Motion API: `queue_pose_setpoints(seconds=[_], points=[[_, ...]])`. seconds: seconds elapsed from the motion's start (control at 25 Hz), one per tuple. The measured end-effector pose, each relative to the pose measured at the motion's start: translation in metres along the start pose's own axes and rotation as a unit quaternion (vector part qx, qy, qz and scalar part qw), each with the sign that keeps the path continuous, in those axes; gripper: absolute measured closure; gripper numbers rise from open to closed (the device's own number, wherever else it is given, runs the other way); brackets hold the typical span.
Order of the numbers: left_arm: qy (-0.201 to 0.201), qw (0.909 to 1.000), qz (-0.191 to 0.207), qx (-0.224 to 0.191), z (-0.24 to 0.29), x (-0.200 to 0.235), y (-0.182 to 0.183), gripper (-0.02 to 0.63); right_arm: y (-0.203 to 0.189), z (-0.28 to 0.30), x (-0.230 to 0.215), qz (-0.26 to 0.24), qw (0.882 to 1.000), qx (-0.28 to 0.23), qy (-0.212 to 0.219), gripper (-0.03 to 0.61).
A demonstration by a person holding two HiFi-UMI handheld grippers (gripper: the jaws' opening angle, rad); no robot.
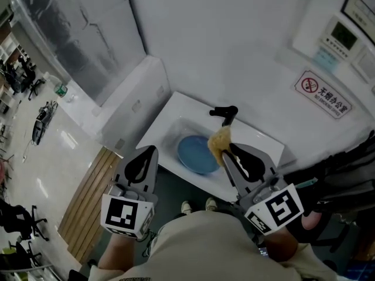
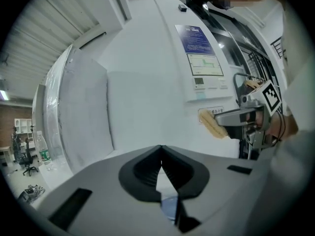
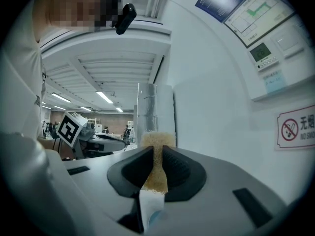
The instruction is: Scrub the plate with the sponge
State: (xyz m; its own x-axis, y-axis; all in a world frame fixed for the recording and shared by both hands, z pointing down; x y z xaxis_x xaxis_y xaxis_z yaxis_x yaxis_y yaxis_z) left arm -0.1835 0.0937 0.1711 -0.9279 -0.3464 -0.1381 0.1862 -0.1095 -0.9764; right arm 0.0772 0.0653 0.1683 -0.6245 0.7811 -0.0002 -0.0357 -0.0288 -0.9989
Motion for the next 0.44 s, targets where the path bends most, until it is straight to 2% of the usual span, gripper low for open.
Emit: queue_pose_setpoints(seconds=[0.44], points=[[0.001,1.0,-0.001,0.001,0.0025,-0.0024,-0.0057,0.607,-0.0044,0.0072,-0.0062,0.004,1.0,0.002,-0.002,0.512]])
Point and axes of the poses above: the fingertips, and each gripper's own axes: z forward along the fingers, x to its left, y out of its top, the point moved 10 cm from there along -z, backward along the fingers, and after that the axes turned 1 degree about y, right-handed, at the moved point
